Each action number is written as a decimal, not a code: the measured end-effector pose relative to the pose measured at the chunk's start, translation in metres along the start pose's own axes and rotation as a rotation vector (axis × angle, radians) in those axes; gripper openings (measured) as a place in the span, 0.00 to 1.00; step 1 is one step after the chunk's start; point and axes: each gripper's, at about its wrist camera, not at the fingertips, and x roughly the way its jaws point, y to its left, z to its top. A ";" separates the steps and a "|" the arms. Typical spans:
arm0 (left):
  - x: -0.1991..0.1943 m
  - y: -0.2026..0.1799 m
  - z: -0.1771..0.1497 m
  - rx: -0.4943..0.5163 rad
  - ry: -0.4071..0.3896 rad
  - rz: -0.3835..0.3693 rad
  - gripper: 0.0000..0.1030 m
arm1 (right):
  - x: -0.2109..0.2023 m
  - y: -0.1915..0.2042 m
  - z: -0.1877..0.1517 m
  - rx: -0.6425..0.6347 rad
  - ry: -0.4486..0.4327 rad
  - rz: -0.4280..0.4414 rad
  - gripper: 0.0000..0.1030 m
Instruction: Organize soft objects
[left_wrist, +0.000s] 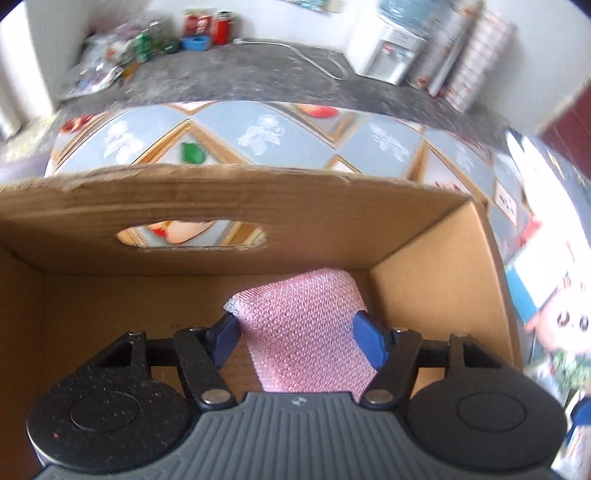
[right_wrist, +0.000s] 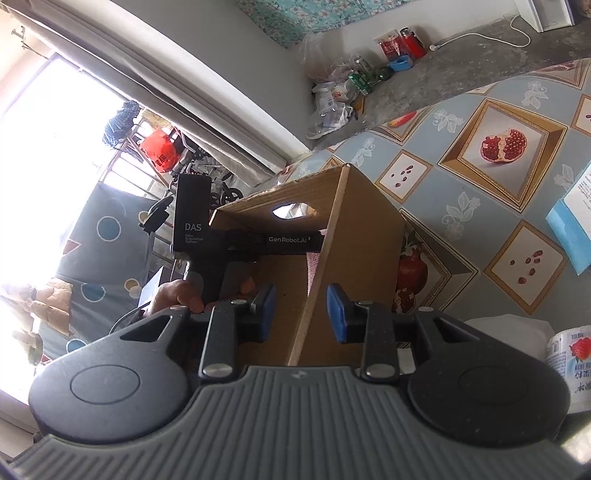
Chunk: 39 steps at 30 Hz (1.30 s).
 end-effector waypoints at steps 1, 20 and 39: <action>-0.001 0.002 -0.001 -0.027 0.001 -0.003 0.68 | -0.002 -0.002 0.000 0.003 -0.001 -0.002 0.30; 0.003 0.018 -0.010 -0.310 -0.025 -0.044 0.40 | -0.018 -0.013 -0.008 0.018 -0.027 -0.009 0.31; -0.139 -0.033 -0.072 -0.219 -0.353 0.007 0.71 | -0.140 -0.019 -0.040 -0.038 -0.246 -0.195 0.45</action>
